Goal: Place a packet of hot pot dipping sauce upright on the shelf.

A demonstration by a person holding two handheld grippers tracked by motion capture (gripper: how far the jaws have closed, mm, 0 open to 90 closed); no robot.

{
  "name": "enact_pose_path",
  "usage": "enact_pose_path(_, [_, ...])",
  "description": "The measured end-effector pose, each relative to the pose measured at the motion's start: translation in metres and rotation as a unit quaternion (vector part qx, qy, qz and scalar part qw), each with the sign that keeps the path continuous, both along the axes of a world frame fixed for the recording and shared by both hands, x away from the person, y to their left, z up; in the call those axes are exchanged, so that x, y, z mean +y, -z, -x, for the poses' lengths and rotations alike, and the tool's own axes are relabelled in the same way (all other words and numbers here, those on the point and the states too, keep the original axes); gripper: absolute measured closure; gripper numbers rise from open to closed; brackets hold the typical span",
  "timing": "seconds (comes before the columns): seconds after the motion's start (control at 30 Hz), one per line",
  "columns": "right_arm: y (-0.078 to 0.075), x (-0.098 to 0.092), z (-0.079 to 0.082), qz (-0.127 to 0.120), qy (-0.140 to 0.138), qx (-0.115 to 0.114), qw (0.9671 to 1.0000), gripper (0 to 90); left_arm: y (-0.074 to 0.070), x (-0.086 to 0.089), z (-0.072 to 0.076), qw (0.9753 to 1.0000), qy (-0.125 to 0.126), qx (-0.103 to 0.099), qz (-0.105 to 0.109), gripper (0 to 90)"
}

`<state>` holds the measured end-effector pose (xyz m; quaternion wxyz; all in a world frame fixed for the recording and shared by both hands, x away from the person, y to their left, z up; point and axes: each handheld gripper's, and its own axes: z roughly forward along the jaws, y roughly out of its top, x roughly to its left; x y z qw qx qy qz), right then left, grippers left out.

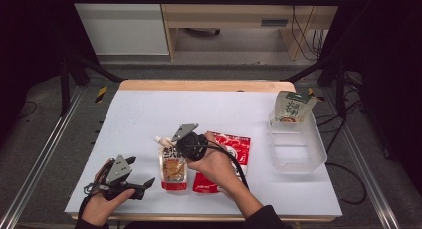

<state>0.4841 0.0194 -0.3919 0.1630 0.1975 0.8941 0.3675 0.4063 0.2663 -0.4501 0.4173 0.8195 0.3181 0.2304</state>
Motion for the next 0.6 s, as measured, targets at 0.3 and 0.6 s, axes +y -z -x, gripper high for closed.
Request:
enact_pose_path(0.3, [-0.031, -0.001, 0.014, -0.012, -0.053, -0.027, 0.9982, 90.0, -0.008, 0.002, 0.004, 0.9998, 0.010, -0.003, 0.018, 4.5])
enact_pose_path(0.6, [-0.047, -0.009, 0.013, -0.025, -0.063, -0.028, 0.9973, 90.0, -0.038, 0.016, 0.000, 0.9972, -0.019, -0.006, 0.072, 4.3])
